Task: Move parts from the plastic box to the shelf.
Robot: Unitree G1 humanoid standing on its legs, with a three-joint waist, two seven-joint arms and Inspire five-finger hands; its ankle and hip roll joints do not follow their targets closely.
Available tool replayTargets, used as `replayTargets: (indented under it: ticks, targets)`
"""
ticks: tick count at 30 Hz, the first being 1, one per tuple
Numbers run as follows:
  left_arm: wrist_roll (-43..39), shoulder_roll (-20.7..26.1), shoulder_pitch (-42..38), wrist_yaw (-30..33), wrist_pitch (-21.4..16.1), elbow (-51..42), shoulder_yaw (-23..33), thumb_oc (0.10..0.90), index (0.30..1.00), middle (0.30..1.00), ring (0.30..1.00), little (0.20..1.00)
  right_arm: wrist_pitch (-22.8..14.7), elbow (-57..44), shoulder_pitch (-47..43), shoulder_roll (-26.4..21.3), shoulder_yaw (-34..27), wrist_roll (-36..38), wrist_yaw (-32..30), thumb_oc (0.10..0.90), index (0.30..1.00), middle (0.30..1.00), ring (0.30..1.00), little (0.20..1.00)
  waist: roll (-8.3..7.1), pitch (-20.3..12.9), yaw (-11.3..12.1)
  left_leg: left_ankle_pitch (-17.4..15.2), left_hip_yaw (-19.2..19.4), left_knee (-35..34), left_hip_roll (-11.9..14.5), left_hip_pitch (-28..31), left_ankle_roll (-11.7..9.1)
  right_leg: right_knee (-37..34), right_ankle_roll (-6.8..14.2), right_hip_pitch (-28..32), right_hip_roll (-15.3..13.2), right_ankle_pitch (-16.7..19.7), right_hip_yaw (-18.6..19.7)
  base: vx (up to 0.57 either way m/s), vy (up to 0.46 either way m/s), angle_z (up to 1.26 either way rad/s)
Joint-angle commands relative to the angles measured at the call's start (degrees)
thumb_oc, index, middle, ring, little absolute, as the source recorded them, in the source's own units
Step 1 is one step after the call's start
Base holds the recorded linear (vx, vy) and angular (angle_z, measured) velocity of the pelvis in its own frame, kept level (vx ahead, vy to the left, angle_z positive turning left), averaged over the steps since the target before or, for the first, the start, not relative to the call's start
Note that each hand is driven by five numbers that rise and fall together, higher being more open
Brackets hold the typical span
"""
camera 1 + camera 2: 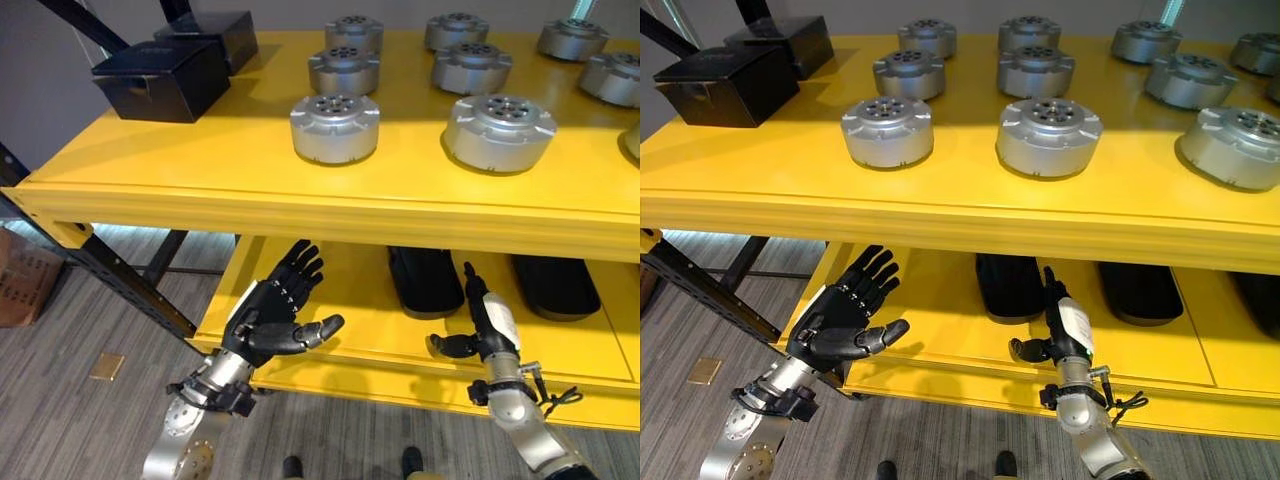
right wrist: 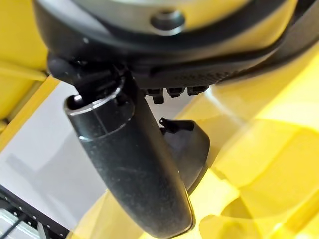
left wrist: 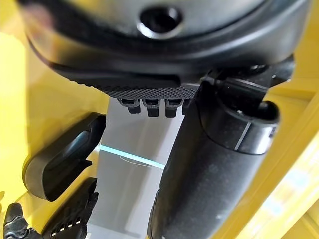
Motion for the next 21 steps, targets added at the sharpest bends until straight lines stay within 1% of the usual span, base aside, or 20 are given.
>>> replayTargets:
  ticks: [1,5,9,13,21]
  targets:
    - [0.6,1.4,-5.4,-2.9,-3.8,-4.4,2.2,0.900,1.000,1.000,1.000,1.000,-5.4,-2.7,-7.3,-0.3,-2.3,3.2,-0.3,0.900,1.000,1.000,1.000,1.000,-1.87,-0.2,0.4,-5.2,0.5,-0.2,-1.3,1.7,2.9,5.0,-0.9,2.5,-1.5,-9.0,-3.8,0.00,0.000,0.00]
    - [0.6,1.2,-5.6,-3.0,-3.8,-4.2,2.3,0.900,1.000,1.000,1.000,1.000,-5.2,-2.3,-6.8,0.8,-2.1,7.3,1.7,0.900,1.000,1.000,1.000,1.000,-2.01,-0.2,0.3,-5.1,0.4,-0.2,-1.2,1.7,2.8,5.1,-0.9,2.5,-1.4,-9.1,-3.7,0.00,0.000,0.00]
    - [1.0,1.0,-6.0,-2.8,-3.8,-3.9,2.3,0.900,1.000,1.000,1.000,1.000,-5.4,-1.7,-6.7,1.8,-2.0,9.8,3.0,0.900,1.000,1.000,1.000,1.000,-2.05,0.0,0.2,-5.0,0.4,-0.2,-1.1,1.7,2.8,5.3,-0.9,2.4,-1.4,-9.1,-3.6,0.00,0.000,0.00]
    - [1.2,0.8,-6.3,-2.5,-3.6,-3.8,2.1,0.900,1.000,1.000,1.000,1.000,-5.9,-1.6,-6.8,2.5,-1.8,9.3,3.2,0.900,1.000,1.000,1.000,1.000,-2.03,0.1,0.2,-5.0,0.3,-0.1,-1.1,1.6,2.8,5.3,-1.0,2.3,-1.4,-9.1,-3.6,0.00,0.000,0.00]
    - [1.3,0.4,-6.7,-2.0,-3.3,-3.6,1.5,0.900,1.000,1.000,1.000,1.000,-5.1,-2.6,-6.7,2.9,-1.1,8.9,3.7,0.900,1.000,1.000,1.000,1.000,-2.10,-0.1,0.1,-4.9,0.3,-0.1,-1.1,1.3,2.8,5.3,-0.9,2.1,-1.4,-9.1,-3.3,0.00,0.001,0.00]
